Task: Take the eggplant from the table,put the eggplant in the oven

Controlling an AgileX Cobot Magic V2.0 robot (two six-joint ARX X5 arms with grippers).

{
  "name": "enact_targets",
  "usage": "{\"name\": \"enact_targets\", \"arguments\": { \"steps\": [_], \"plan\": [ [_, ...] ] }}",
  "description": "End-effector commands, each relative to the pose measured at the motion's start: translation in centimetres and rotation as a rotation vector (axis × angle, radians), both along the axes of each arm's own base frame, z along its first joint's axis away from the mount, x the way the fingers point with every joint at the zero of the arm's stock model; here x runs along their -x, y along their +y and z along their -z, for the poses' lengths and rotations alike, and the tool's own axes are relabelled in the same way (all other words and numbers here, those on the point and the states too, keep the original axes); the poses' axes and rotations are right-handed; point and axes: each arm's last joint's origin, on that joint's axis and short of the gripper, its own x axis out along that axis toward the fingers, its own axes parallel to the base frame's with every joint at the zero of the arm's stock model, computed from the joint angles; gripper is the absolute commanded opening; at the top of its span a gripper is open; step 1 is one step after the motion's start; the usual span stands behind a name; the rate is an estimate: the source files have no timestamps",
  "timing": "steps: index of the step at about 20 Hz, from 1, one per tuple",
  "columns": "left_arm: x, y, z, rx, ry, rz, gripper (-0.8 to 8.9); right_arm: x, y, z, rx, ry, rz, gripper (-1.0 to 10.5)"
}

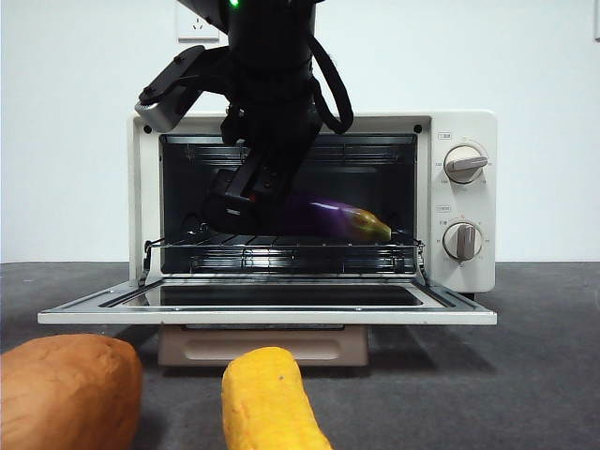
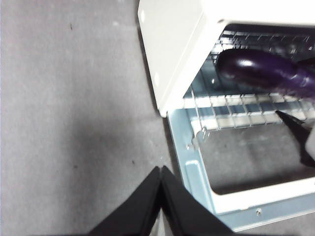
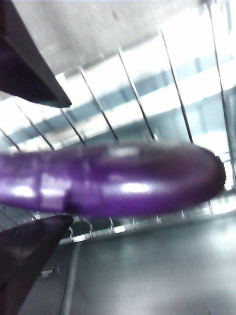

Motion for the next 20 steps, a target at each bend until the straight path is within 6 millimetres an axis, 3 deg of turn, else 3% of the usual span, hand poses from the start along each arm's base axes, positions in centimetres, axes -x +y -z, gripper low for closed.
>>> {"name": "enact_targets", "arguments": {
  "steps": [1, 4, 9, 13, 20],
  "plan": [
    [-0.6, -0.1, 0.8, -0.008, 0.030, 0.004, 0.07, 1.4, 0.8, -1.2, -0.059, 0.005, 0.008, 3.5],
    [-2.0, -0.3, 2.3, -0.014, 0.085, 0.003, 0.06, 3.5, -0.3, -3.5, -0.094, 0.042, 0.030, 3.5],
    [-5.1, -0.3, 7.2, 0.051, 0.267, 0.052, 0.06, 6.7, -4.6, -7.9, -0.167, 0.207, 0.076, 0.1],
    [-7.1, 0.2, 10.4, 0.165, 0.398, 0.103, 0.06, 9.5, -8.3, -12.0, -0.282, 0.249, 0.080, 0.0],
    [-8.3, 0.3, 14.5, 0.299, 0.579, 0.184, 0.06, 14.1, -15.5, -18.2, -0.564, 0.177, 0.032, 0.0]
  ]
}}
